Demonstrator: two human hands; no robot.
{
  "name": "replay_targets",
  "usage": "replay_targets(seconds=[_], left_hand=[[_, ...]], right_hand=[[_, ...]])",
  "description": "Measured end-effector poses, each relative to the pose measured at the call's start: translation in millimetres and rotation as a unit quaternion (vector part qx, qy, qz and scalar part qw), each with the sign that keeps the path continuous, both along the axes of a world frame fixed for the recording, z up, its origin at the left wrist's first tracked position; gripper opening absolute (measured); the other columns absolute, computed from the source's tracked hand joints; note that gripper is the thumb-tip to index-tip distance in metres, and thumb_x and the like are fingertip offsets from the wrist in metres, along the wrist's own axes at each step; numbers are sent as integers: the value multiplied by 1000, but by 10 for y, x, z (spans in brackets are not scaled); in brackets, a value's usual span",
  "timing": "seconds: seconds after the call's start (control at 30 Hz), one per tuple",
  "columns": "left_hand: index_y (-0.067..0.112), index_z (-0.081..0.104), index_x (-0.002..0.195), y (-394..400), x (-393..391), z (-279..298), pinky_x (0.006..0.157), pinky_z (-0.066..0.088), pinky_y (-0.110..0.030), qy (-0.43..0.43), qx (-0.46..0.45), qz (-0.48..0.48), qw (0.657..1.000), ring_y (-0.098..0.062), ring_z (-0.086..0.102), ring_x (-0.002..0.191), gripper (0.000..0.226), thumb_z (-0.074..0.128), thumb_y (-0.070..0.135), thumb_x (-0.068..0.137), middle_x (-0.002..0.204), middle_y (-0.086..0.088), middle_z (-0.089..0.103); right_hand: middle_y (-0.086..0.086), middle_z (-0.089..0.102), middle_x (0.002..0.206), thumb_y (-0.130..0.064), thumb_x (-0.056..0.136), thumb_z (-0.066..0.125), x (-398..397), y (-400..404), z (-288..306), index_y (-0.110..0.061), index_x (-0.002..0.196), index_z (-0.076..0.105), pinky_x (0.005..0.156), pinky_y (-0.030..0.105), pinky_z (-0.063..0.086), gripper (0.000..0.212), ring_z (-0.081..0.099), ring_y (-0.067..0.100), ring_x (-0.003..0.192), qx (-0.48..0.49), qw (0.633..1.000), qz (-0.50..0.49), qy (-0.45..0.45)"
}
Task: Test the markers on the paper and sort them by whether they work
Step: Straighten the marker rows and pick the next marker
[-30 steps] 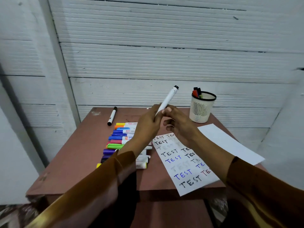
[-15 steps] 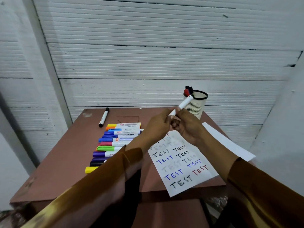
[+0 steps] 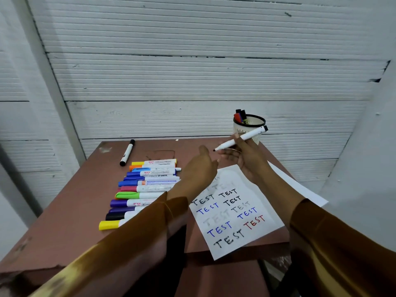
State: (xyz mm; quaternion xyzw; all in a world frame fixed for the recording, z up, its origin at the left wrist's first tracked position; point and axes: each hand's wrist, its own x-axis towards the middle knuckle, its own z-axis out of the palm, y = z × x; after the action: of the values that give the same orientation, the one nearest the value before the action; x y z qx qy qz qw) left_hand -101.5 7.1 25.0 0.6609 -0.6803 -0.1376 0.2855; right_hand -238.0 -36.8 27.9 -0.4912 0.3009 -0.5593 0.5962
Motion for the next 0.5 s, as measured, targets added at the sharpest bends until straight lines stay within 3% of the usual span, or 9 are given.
replay_targets(seconds=[0.07, 0.17, 0.3, 0.5], left_hand=[[11, 41, 124, -5, -2, -81, 79, 41, -33, -89, 33, -30, 995, -29, 55, 104, 35, 48, 29, 95, 113, -13, 58], [14, 41, 129, 19, -17, -188, 74, 35, -29, -168, 73, -66, 981, -25, 54, 108, 43, 55, 31, 92, 122, -10, 57], [10, 43, 129, -16, -21, -228, 76, 36, -28, -162, 133, -81, 974, -24, 54, 108, 46, 54, 35, 92, 123, -10, 56], [6, 46, 121, -19, -5, -239, 77, 37, -29, -160, 155, -95, 970, -27, 54, 107, 39, 51, 33, 93, 120, -15, 56]], right_hand=[[15, 67, 77, -13, 92, 55, 8, -33, -101, -9, 82, 52, 61, 28, 54, 11, 65, 25, 68, -26, 994, -56, 87], [13, 62, 72, -1, 84, 63, 50, -50, -259, -13, 78, 51, 54, 23, 45, 18, 58, 19, 60, -47, 973, -121, 192], [10, 62, 69, -1, 84, 62, 104, -63, -382, -16, 75, 49, 53, 20, 45, 22, 59, 7, 52, -68, 952, -162, 252], [14, 61, 74, -4, 83, 64, 136, -37, -484, -21, 71, 48, 65, 30, 49, 27, 60, 18, 63, -94, 927, -209, 296]])
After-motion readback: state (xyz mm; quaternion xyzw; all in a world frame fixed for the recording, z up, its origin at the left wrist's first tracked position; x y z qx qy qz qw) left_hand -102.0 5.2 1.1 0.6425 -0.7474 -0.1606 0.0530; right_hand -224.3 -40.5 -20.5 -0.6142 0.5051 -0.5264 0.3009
